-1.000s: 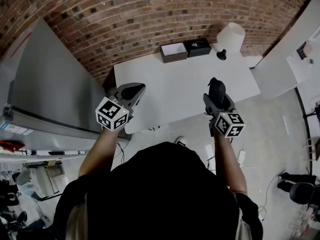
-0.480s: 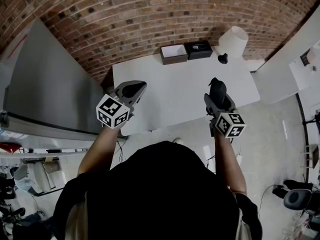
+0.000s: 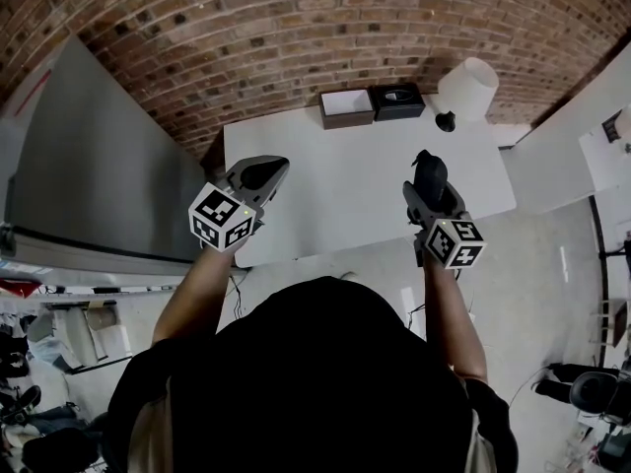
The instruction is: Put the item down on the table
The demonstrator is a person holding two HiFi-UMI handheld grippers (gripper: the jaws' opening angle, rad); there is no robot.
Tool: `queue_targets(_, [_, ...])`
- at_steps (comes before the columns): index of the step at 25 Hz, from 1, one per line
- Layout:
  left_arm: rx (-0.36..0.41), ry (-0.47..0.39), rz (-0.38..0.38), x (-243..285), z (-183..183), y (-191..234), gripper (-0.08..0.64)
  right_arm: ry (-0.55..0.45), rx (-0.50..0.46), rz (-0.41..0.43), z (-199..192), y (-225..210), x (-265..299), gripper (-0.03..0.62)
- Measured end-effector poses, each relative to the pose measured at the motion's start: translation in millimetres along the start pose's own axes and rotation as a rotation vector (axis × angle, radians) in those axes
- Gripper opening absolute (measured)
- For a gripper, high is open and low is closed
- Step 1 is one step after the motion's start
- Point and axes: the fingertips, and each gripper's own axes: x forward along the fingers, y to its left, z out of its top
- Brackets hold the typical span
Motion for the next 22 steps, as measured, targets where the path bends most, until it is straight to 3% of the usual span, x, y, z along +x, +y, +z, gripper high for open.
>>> queue_targets(22, [-0.029, 0.006, 0.079, 41, 8, 19, 0.015, 0.024, -0.003, 0.077, 17, -45, 49, 0.347])
